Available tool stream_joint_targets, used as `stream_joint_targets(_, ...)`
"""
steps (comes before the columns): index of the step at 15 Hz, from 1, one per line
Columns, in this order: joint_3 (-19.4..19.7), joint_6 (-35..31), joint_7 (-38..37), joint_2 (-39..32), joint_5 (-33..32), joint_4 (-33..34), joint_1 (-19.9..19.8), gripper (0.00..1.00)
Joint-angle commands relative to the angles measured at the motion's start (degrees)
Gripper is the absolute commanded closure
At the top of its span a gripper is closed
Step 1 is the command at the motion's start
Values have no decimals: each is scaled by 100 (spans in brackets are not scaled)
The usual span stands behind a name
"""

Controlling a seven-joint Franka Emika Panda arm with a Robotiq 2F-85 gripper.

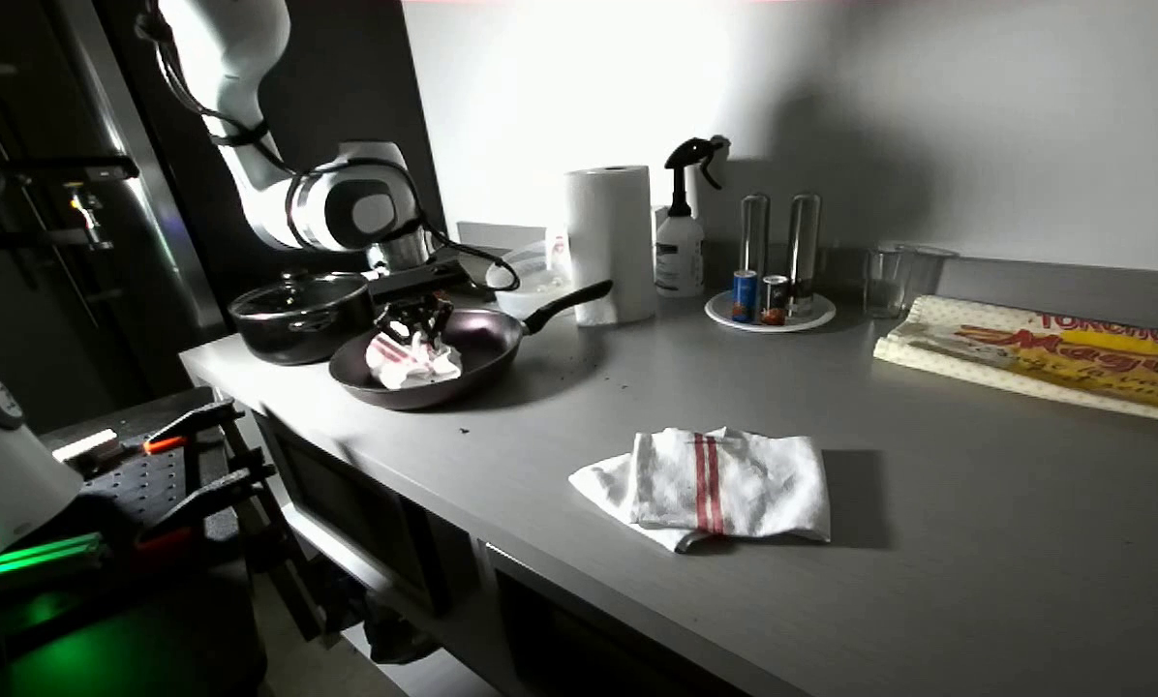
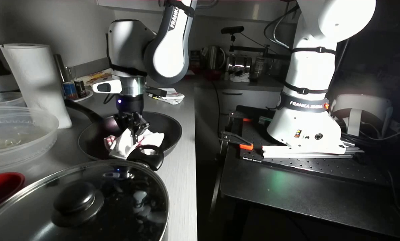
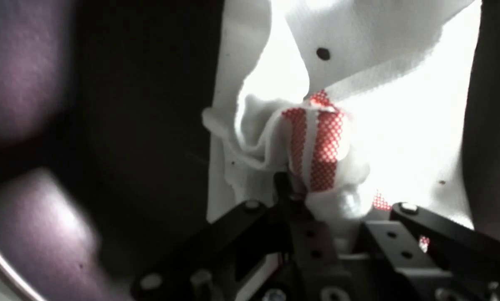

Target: Use the towel to wipe the pan

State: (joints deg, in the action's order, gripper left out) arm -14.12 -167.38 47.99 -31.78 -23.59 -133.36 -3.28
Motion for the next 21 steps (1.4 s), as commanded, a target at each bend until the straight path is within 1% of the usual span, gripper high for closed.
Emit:
stream_joint_targets(1,488,-111,-275,316,167,-239,32,97)
stream_joint_targets(2,620,-133,-365,304,154,-193,73,97)
stream_joint_targets(3,846,-198,-536,310,66,-127,204,97)
stream_joint_targets(5,1166,-298,-790,262,-58,48,417,97)
stream_joint_targets(8,1392,-351,-1026,178,-218,314,703,97)
stream_joint_targets(11,1703,-582,-1429,452,-523,243,1076,97)
stream_joint_targets(13,2097,-836,-1722,696,-634,113,1429,97)
stream_joint_targets(14,2218,-907,-1811,808,-642,66,1506,97)
stream_joint_targets(16,2433,-1004,-1980,1065,-576,-32,1556,97)
stream_joint_targets(17,2465,-1000,-2015,1176,-510,-63,1498,97)
stream_joint_targets(21,2547,-925,-2139,1540,-233,-134,1091,97)
